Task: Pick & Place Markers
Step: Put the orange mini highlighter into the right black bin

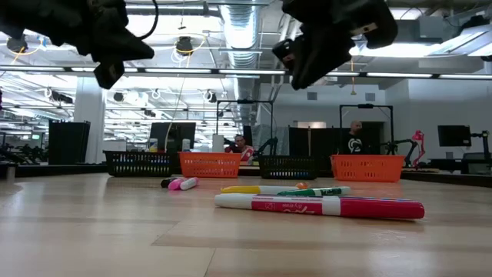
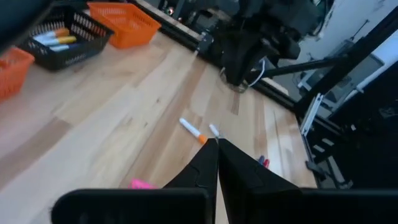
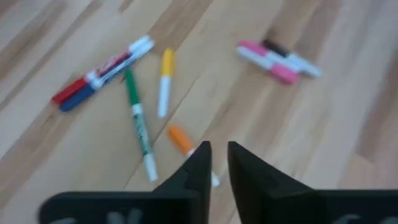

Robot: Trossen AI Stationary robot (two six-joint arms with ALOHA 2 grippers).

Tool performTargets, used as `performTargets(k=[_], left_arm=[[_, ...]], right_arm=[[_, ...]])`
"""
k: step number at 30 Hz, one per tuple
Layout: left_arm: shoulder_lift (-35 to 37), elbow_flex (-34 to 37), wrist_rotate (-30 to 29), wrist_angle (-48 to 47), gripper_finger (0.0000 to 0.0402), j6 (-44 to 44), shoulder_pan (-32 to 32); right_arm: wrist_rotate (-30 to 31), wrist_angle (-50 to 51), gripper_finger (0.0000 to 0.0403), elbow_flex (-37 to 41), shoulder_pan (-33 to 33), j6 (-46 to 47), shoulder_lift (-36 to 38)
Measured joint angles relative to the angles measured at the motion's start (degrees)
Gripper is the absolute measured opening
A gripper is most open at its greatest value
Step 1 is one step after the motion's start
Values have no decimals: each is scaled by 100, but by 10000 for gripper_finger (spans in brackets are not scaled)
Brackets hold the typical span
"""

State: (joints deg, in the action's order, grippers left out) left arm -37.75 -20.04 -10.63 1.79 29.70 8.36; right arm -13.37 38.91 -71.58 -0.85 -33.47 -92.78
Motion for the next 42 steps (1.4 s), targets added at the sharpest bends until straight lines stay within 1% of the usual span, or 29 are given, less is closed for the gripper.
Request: performTargets(k=[4, 7, 10, 13, 18, 26, 34, 42], left_arm=[[-22, 148, 91, 7, 17, 227, 2], [-49, 205, 137, 7, 26, 276, 2], [-55, 202, 144, 34, 36, 270, 2], [-60, 200, 168, 34, 46, 268, 1], [-60, 200, 168, 41, 59, 270, 0], [-117, 198, 168, 80, 63, 264, 0], [-141, 196, 168, 84, 62, 270, 0], [-153, 196, 168, 106, 62, 273, 2]], right_arm=[[-16, 557, 98, -377, -138, -505, -449], [-13, 844, 130, -469, -198, -943, -788], [3, 933, 152, -471, -228, -1336, -1110], [195, 867, 162, -471, -252, -1576, -1389], [606, 703, 160, -483, -242, -1934, -1661], [614, 591, 150, -518, -256, -2140, -2017], [585, 393, 151, -519, -290, -2228, -2012], [560, 386, 142, -545, -327, -2188, -2495]])
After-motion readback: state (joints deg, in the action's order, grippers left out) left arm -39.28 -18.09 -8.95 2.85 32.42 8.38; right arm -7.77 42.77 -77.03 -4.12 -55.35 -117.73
